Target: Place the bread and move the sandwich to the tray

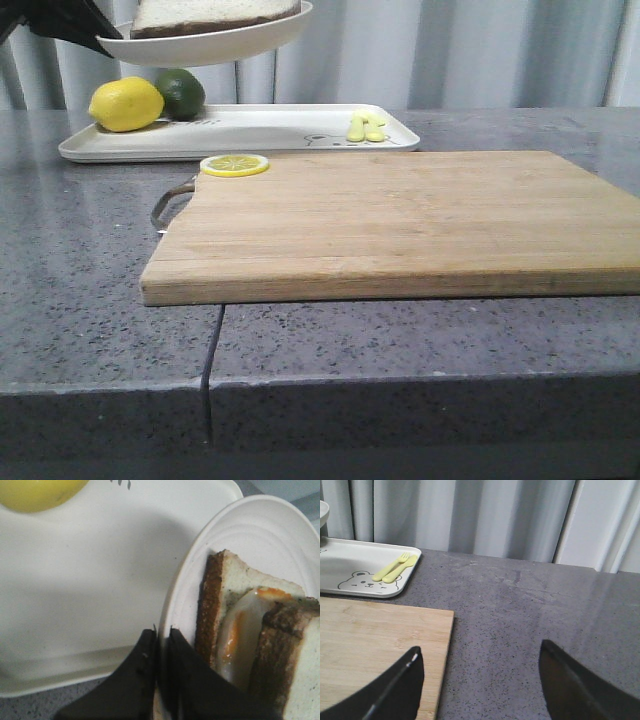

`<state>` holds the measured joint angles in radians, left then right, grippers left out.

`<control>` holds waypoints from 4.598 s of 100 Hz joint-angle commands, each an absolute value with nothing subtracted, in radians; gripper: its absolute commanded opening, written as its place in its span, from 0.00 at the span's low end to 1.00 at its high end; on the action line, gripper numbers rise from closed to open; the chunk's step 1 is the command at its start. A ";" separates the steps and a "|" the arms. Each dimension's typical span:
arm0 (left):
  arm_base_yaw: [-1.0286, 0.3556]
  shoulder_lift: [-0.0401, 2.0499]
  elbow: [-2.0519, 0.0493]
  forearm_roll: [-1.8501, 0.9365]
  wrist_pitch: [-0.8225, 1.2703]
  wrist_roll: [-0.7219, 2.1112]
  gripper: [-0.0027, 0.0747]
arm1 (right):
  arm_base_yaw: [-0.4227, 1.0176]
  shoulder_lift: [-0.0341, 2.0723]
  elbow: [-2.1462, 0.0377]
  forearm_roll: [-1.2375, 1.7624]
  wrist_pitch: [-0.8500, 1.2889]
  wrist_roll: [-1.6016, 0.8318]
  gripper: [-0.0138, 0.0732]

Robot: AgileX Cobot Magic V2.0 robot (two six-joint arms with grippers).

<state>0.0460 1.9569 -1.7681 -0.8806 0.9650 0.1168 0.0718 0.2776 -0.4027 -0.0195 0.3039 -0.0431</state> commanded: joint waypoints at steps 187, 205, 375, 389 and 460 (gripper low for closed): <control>-0.010 2.219 -2.106 -0.830 0.896 -0.026 0.01 | 0.064 0.283 -0.429 -0.026 0.240 -0.043 0.73; -0.010 2.219 -2.106 -0.830 0.898 -0.026 0.01 | 0.064 0.283 -0.429 -0.026 0.240 -0.043 0.73; 0.064 1.673 -2.058 -0.578 1.101 0.062 0.39 | 0.064 0.283 -0.429 -0.026 0.232 -0.043 0.73; 0.008 1.516 -1.893 -0.471 1.005 0.062 0.39 | 0.064 0.283 -0.429 -0.026 0.232 -0.043 0.73; -0.131 0.616 -0.571 -0.437 0.140 0.106 0.39 | 0.064 0.283 -0.429 -0.012 0.235 -0.043 0.73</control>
